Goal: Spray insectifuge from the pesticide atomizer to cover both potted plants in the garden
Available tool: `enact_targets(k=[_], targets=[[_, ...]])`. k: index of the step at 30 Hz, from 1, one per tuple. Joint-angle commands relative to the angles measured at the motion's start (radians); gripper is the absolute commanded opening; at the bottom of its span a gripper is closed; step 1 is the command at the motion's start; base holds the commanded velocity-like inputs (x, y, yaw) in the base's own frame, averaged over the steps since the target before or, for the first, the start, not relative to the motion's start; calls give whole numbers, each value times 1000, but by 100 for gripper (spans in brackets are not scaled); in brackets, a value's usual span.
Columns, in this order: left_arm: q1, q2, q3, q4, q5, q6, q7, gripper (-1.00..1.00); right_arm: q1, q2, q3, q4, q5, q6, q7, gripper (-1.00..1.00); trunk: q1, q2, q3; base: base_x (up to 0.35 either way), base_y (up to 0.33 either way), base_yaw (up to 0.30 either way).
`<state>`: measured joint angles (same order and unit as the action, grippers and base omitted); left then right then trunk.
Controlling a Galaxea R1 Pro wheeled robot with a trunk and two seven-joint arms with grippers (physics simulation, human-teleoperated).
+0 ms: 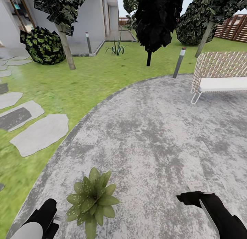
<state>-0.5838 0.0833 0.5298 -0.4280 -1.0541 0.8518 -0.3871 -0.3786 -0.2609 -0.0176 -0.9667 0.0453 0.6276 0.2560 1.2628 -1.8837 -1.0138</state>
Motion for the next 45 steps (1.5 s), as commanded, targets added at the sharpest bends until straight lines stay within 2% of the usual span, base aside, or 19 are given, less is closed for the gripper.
enact_targets(k=[1,5,17,24,35,45], targets=[[-1,-1,7,-2,-12,1,-9,-100,0,0,-2,-1,5,4,6,100,0,0,-1,2,-15,95],[-1,0,7,-2,-12,1,-9,-100,0,0,-1,-1,5,4,7,100,0,0,-1,1,-61,202],[-1,-1,6,-2,-12,3,-8,-100,0,0,-2,-1,5,4,6,100,0,0,-1,0,-304,110],[-1,0,8,-2,-12,4,-7,-100,0,0,-2,-1,5,4,6,100,0,0,-1,0,-43,178],[-1,-2,5,-2,-12,4,-7,-100,0,0,-2,-1,5,4,8,100,0,0,-1,0,-58,11],[-1,-13,4,-3,-12,5,-7,-100,0,0,-2,-1,5,4,7,100,0,0,-1,0,-152,104]])
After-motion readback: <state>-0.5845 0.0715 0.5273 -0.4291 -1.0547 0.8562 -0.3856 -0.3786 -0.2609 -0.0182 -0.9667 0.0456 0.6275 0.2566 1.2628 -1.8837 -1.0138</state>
